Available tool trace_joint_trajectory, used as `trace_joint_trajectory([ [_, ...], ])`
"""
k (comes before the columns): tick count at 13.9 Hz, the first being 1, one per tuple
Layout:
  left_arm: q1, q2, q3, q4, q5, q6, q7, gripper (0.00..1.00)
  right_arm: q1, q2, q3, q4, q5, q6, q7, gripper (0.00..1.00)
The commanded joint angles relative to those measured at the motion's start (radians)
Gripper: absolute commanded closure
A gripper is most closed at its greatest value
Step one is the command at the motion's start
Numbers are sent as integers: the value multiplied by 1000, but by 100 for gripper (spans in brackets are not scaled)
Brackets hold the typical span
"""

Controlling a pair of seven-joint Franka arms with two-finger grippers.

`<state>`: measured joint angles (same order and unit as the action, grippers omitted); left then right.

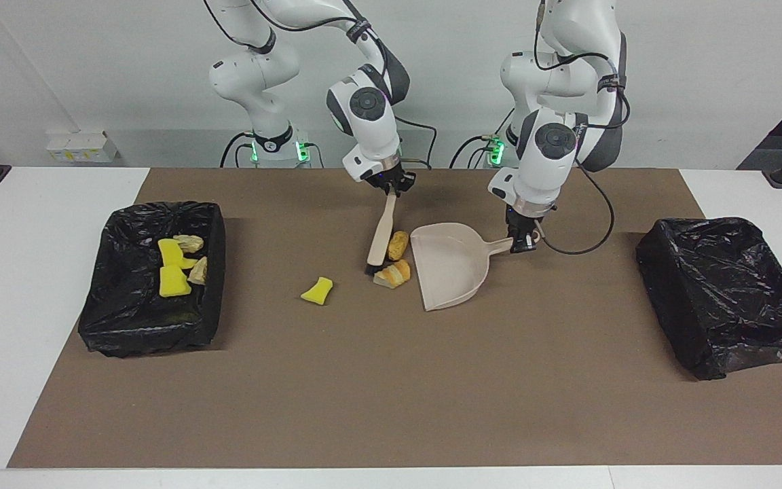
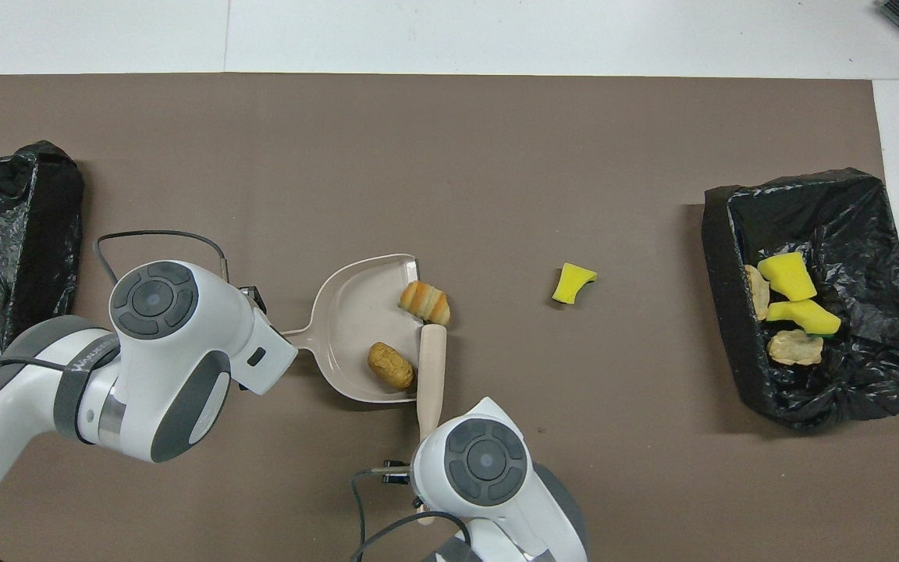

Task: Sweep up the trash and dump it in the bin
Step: 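Sweep the crumbs into the dustpan with the right gripper's brush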

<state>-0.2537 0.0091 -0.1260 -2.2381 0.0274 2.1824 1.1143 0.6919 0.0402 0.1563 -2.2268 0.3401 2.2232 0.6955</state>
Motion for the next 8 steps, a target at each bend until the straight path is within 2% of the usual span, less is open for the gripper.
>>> trace_joint_trajectory([
  [1, -13, -20, 12, -34, 11, 42, -2, 100, 17, 36, 2, 73, 30, 13, -50, 100],
  [5, 2, -17, 12, -34, 11, 54, 9, 100, -18, -6, -6, 90, 16, -23, -89, 100],
  [7, 8, -15, 12, -34, 11, 54, 7, 100, -89, -32, -7, 94, 13, -103, -137, 100],
  [8, 10, -15, 12, -32, 11, 54, 7, 100, -124, -70, -11, 93, 11, -146, -152, 100],
])
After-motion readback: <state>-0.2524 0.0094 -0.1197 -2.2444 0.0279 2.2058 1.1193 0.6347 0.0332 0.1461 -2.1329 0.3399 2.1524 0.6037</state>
